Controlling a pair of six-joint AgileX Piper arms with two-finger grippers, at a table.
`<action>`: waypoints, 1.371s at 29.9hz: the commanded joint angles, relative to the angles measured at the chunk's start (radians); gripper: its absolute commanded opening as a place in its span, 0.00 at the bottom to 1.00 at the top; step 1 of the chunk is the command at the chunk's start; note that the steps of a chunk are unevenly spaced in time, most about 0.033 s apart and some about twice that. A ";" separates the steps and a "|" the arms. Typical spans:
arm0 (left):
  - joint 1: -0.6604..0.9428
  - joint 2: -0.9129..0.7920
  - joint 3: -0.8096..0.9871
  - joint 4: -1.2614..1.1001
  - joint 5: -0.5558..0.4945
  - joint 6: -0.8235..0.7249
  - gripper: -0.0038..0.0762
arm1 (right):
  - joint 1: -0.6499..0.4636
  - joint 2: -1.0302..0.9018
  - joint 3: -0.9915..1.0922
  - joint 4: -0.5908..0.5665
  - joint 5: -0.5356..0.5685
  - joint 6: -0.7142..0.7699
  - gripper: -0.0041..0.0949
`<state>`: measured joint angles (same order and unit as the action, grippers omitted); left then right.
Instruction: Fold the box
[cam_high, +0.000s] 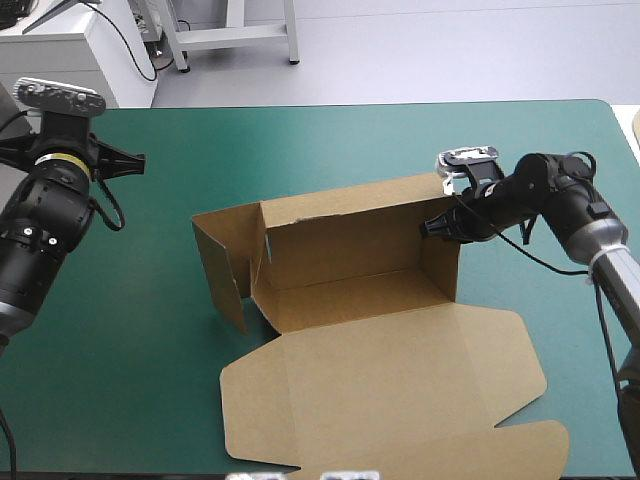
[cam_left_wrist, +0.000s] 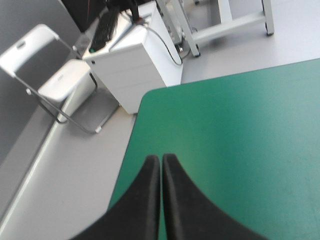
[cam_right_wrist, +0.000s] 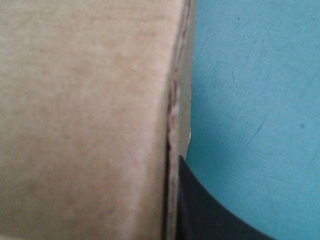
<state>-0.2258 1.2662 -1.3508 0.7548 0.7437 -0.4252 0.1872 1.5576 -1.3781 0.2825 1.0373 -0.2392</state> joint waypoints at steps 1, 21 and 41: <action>0.075 -0.028 -0.030 -0.155 -0.032 0.080 0.05 | 0.023 0.059 -0.090 -0.008 -0.023 0.016 0.05; 0.126 -0.028 -0.030 -0.372 0.097 0.268 0.05 | 0.031 0.245 -0.415 -0.082 -0.031 0.018 0.32; 0.126 -0.028 -0.030 -0.420 0.142 0.289 0.05 | 0.031 0.340 -0.524 -0.075 0.140 0.022 0.32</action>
<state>-0.1013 1.2662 -1.3508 0.3233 0.9247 -0.1354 0.2168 1.9286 -1.8722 0.1842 1.1970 -0.2155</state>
